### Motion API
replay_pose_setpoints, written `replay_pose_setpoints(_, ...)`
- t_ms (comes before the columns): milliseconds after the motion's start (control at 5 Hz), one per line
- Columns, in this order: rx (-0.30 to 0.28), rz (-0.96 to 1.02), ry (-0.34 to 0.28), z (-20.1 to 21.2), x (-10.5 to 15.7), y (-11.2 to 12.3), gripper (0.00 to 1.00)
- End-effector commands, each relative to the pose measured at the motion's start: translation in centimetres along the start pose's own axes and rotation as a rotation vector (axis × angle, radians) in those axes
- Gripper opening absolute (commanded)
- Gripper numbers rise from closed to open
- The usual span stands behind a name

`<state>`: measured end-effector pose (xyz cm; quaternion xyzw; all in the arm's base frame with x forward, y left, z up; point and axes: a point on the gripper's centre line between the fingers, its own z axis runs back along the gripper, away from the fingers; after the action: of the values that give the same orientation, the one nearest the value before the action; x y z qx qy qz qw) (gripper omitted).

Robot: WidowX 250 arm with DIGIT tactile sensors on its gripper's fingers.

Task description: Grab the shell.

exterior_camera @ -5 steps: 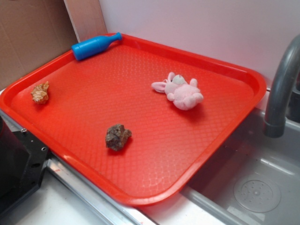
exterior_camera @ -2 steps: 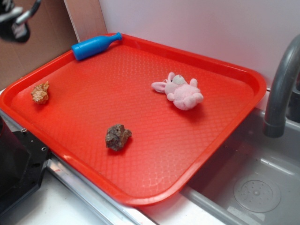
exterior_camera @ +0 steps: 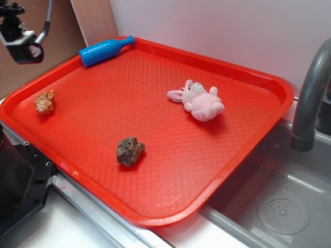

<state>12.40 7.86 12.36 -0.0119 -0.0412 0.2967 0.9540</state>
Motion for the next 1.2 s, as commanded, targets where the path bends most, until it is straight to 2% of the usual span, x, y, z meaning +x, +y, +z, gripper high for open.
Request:
replay_pose_setpoints(0, -0.027, 0.009, 0.042, -0.9, 2.7, 0.5, 1.0)
replay_pose_setpoints(400, -0.027, 0.009, 0.042, -0.9, 2.7, 0.5, 1.0)
replay_pose_setpoints(800, -0.02, 0.019, -0.008, -6.2, 4.7, 0.2, 1.0)
replay_pose_setpoints(1000, -0.01, 0.025, 0.002, -7.3, 2.3, 0.6, 1.0)
